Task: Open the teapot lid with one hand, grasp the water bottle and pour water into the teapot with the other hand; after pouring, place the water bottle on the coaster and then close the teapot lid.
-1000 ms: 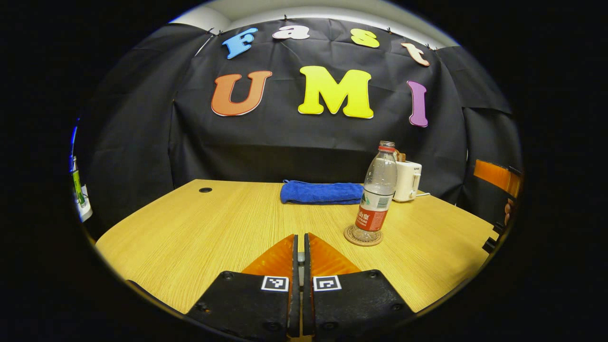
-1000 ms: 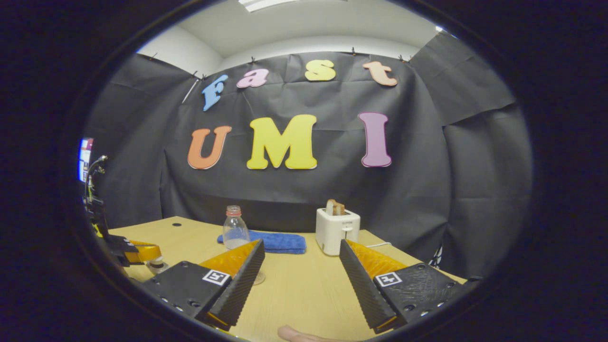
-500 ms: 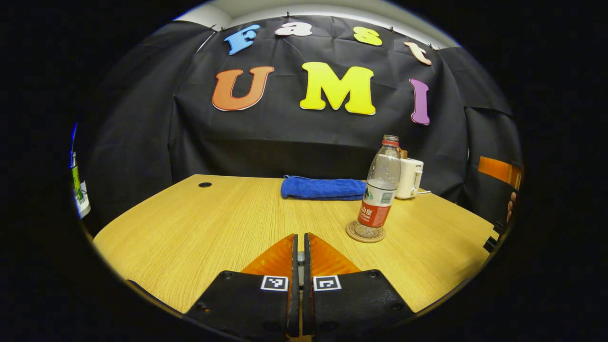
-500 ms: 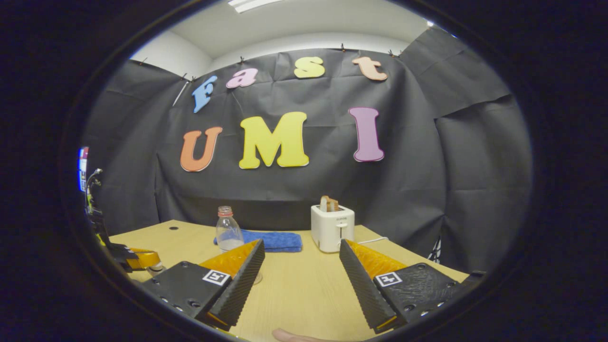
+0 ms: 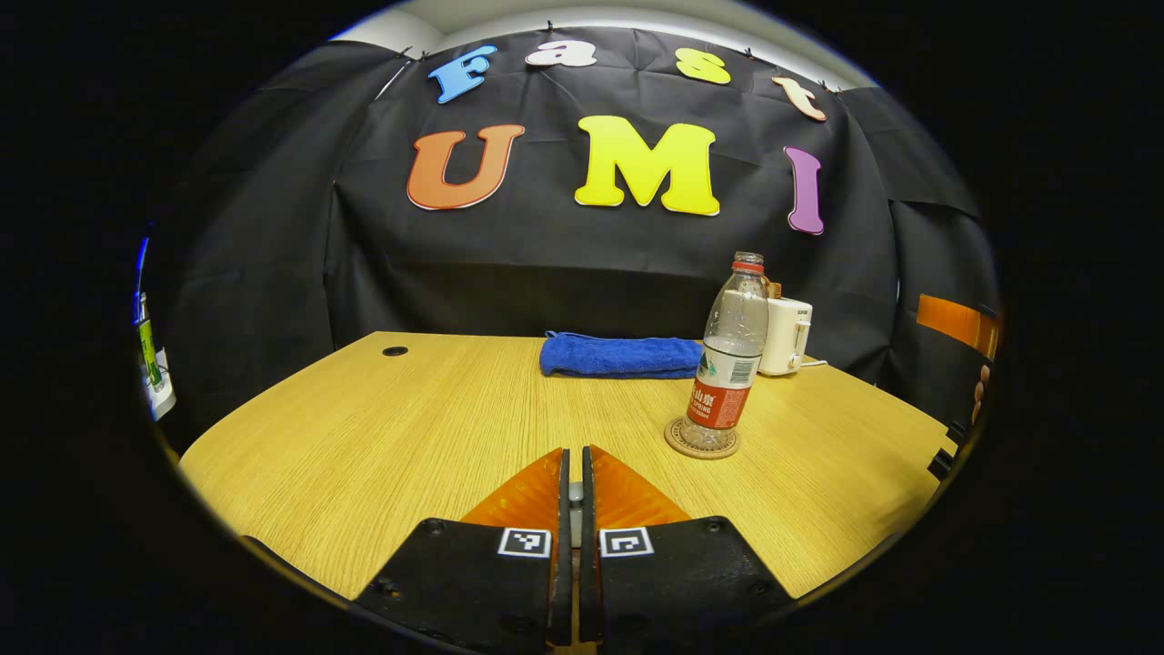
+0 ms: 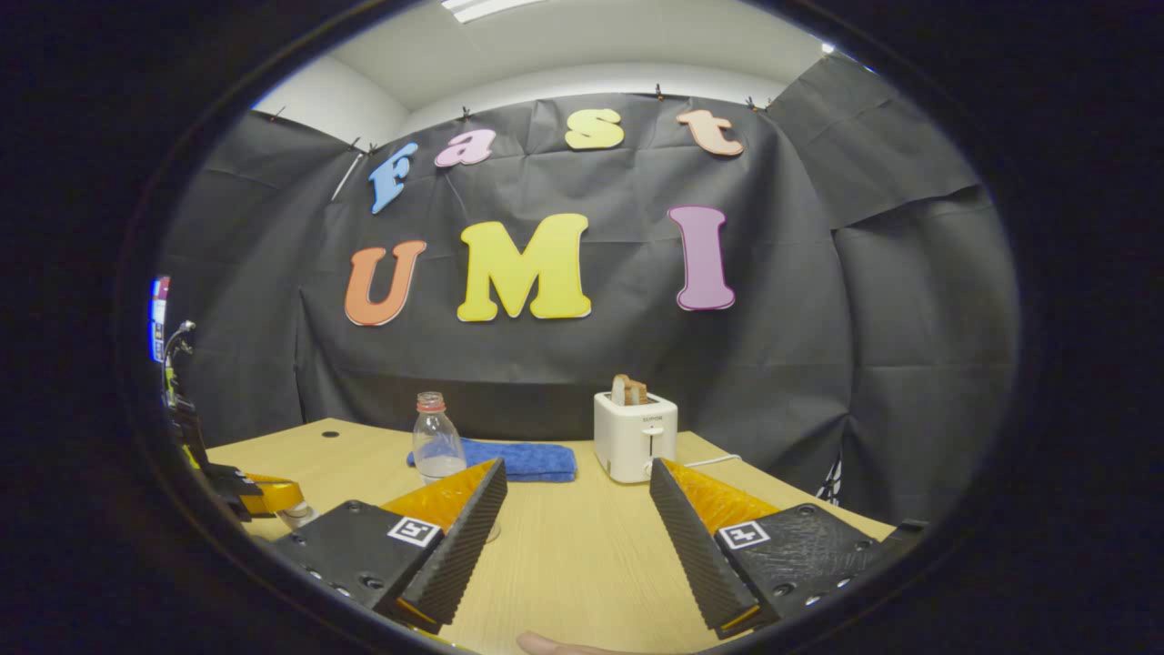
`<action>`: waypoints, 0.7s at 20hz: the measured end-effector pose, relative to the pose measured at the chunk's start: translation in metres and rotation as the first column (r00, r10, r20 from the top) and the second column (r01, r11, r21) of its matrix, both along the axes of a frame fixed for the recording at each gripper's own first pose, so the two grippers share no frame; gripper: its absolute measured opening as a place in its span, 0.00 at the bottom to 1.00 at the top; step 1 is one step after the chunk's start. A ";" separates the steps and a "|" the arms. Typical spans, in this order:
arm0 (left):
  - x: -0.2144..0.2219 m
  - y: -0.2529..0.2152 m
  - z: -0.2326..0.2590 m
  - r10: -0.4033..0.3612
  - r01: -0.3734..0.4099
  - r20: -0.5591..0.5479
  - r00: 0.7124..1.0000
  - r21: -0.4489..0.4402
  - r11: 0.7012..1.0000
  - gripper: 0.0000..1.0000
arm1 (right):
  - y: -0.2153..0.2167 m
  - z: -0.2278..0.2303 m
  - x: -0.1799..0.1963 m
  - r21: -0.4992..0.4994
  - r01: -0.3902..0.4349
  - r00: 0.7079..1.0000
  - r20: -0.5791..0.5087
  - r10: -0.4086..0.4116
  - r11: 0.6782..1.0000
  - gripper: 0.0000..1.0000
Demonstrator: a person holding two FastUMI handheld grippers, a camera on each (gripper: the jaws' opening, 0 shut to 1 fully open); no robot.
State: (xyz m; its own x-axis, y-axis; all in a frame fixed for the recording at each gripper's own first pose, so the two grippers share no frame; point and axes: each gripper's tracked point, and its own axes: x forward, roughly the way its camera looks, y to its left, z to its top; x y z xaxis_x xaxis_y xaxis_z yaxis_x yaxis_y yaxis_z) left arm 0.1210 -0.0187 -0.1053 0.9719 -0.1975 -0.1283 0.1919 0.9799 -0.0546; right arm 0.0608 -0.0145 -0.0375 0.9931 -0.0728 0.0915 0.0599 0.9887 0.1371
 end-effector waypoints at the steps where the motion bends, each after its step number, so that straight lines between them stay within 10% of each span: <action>1: 0.002 -0.001 -0.002 -0.003 0.003 -0.006 1.000 0.001 1.000 0.06 | 0.001 -0.001 0.000 0.000 -0.001 1.000 -0.002 0.001 1.000 0.98; 10: -0.004 -0.004 0.010 -0.007 0.007 0.004 1.000 -0.022 1.000 0.11 | 0.000 -0.001 0.001 0.002 0.005 1.000 -0.008 -0.005 1.000 0.98; 14: -0.014 -0.001 0.028 0.007 -0.006 0.027 1.000 -0.011 1.000 0.29 | 0.002 0.003 -0.004 -0.025 0.011 1.000 -0.006 -0.011 1.000 0.98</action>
State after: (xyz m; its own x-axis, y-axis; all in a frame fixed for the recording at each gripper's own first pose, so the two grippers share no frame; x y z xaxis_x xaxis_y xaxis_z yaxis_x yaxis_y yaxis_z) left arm 0.1066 -0.0202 -0.0773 0.9762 -0.1924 -0.1002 0.1870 0.9805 -0.0606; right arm 0.0568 -0.0126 -0.0348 0.9929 -0.0815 0.0870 0.0716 0.9912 0.1115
